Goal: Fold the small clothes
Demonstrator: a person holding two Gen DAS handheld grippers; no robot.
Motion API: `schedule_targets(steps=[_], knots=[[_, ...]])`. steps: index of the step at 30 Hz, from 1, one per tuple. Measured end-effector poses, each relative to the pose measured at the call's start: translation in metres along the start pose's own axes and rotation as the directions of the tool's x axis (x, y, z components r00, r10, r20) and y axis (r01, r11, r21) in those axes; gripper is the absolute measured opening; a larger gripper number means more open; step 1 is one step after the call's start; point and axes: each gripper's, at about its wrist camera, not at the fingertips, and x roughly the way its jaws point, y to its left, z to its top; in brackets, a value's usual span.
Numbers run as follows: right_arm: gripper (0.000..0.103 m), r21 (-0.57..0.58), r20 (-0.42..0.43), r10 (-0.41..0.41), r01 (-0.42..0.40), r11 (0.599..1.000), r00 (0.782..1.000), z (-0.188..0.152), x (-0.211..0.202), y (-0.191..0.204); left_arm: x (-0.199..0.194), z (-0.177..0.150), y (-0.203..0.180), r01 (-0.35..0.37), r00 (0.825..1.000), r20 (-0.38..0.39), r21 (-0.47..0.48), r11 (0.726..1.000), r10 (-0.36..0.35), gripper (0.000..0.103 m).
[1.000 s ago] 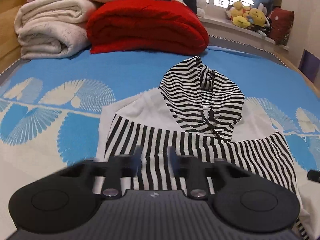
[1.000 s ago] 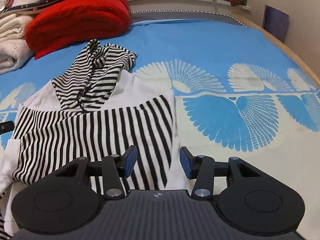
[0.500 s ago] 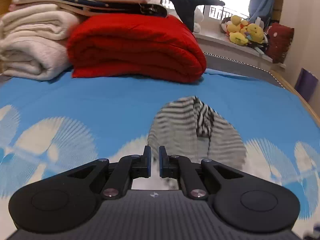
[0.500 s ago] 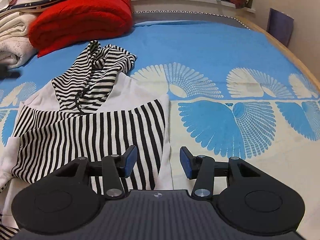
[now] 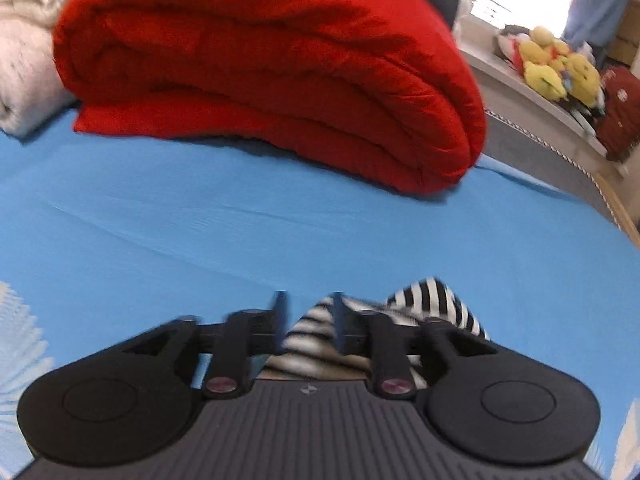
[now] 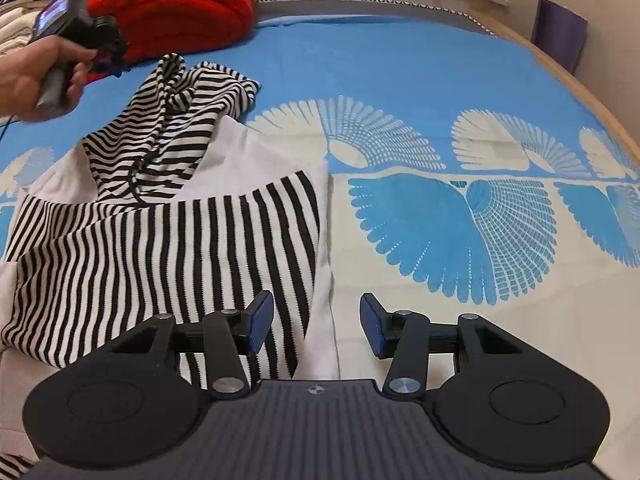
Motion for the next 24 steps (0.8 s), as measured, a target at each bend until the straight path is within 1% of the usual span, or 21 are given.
schedule_targets(steps=[1,2,3,5,7,8,9,10,11,12,13,17,19,21,22,23,24], knots=[[0.05,-0.002,-0.002,-0.003,0.003,1.0,1.0,0.0,0.001,0.001,0.012,0.004,0.001,0.001,1.0,-0.017,-0.02,1.0,-0.001,0.055],[0.05,-0.006,-0.003,-0.003,0.003,1.0,1.0,-0.001,0.003,0.002,0.022,0.006,-0.001,-0.004,0.999,-0.034,-0.033,0.999,0.003,0.058],[0.05,-0.012,-0.005,-0.003,0.003,1.0,1.0,-0.001,0.004,0.003,0.031,0.007,-0.003,-0.008,0.999,-0.048,-0.036,0.999,0.006,0.058],[0.05,-0.017,-0.008,-0.004,0.004,1.0,1.0,-0.001,0.006,0.003,0.048,0.005,-0.011,0.005,0.996,-0.084,-0.01,1.0,-0.005,0.059],[0.05,-0.014,-0.013,-0.01,0.01,1.0,1.0,-0.001,0.007,0.002,0.062,0.003,-0.02,0.023,0.992,-0.128,0.039,0.999,-0.018,0.058],[0.05,-0.01,-0.014,-0.011,0.011,1.0,1.0,-0.001,0.008,0.001,0.066,0.001,-0.025,0.027,0.991,-0.133,0.074,0.997,-0.017,0.057],[0.05,-0.007,-0.014,-0.013,0.013,1.0,1.0,-0.001,0.009,0.0,0.067,0.001,-0.03,0.03,0.992,-0.128,0.11,0.994,-0.016,0.046],[0.05,-0.003,-0.015,-0.016,0.016,1.0,1.0,0.0,0.009,0.0,0.066,0.0,-0.034,0.048,0.992,-0.126,0.143,0.989,-0.03,0.016],[0.05,0.003,-0.015,-0.018,0.018,1.0,1.0,0.0,0.009,-0.001,0.066,0.0,-0.037,0.074,0.989,-0.14,0.166,0.983,-0.051,0.0],[0.05,0.009,-0.015,-0.017,0.018,1.0,1.0,0.0,0.009,-0.001,0.063,0.001,-0.039,0.077,0.989,-0.136,0.187,0.979,-0.052,0.0],[0.05,0.013,-0.015,-0.015,0.015,1.0,1.0,0.0,0.008,-0.001,0.056,0.002,-0.041,0.073,0.992,-0.115,0.21,0.975,-0.05,0.0],[0.05,0.035,-0.011,-0.008,0.008,0.999,1.0,0.002,0.003,-0.004,0.012,-0.001,-0.046,0.124,0.992,-0.064,0.279,0.952,-0.111,0.0],[0.05,0.053,0.005,0.003,-0.003,0.999,1.0,0.005,-0.003,-0.005,-0.02,-0.01,-0.046,0.17,0.985,-0.045,0.31,0.936,-0.164,0.0],[0.05,0.067,0.026,0.004,-0.006,0.998,1.0,0.008,-0.011,-0.006,-0.054,-0.029,-0.044,0.224,0.974,-0.047,0.358,0.906,-0.222,0.0],[0.05,0.074,0.038,0.006,-0.009,0.997,0.999,0.009,-0.015,-0.006,-0.068,-0.038,-0.04,0.226,0.973,-0.048,0.387,0.894,-0.225,0.0],[0.05,0.083,0.055,0.011,-0.015,0.996,0.998,0.009,-0.019,-0.006,-0.078,-0.045,-0.037,0.217,0.975,-0.052,0.406,0.888,-0.215,0.0],[0.05,0.088,0.069,0.017,-0.023,0.996,0.997,0.008,-0.022,-0.005,-0.085,-0.048,-0.032,0.205,0.978,-0.056,0.403,0.892,-0.2,0.0]])
